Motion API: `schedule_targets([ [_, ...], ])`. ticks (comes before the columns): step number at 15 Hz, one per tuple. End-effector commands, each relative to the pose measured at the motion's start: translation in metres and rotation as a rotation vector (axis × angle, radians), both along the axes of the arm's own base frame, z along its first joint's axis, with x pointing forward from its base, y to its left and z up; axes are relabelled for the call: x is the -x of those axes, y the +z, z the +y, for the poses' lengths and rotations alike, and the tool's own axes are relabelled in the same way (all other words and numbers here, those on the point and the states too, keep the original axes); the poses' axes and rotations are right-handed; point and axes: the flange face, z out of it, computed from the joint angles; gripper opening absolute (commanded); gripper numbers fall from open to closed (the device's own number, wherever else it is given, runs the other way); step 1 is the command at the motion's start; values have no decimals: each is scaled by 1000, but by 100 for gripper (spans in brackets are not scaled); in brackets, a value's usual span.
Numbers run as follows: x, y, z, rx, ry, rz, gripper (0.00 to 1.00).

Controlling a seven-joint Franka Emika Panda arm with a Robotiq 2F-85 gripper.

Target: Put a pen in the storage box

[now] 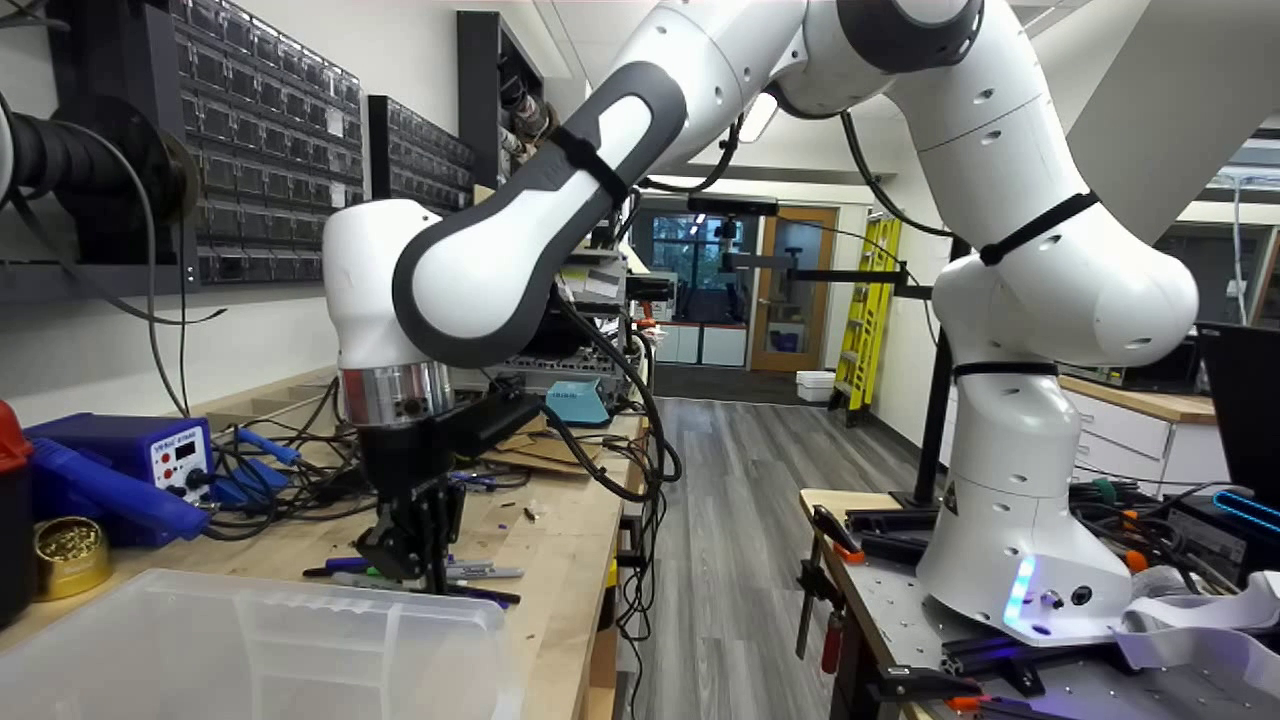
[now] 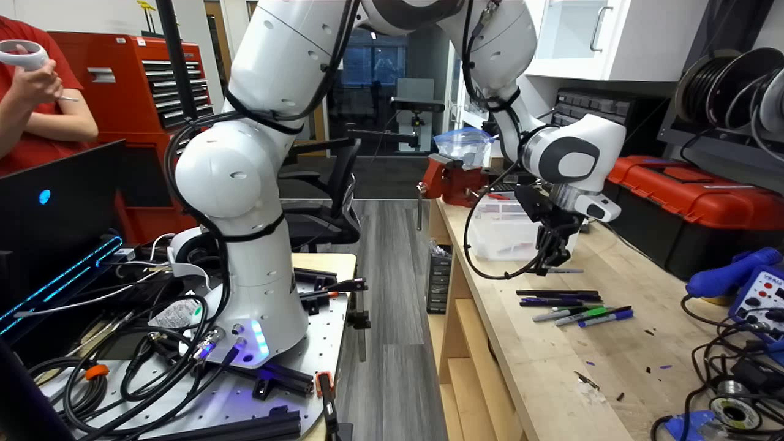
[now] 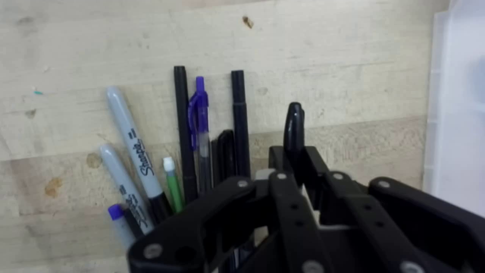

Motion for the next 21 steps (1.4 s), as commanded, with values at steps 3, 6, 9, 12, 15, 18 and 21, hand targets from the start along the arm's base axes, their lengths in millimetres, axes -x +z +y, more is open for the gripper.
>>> schedule_targets([
  [3, 4, 86, 15, -72, 41, -125, 4],
  [6, 5, 120, 38, -101, 84, -176, 4],
  [9, 8, 137, 63, -126, 126, -197, 4],
  [12, 12, 136, 91, -148, 158, -183, 4],
  [15, 18, 132, 122, -164, 198, -168, 4],
  [18, 22, 121, 150, -177, 231, -148, 4],
  [21, 24, 104, 166, -176, 251, -131, 4],
])
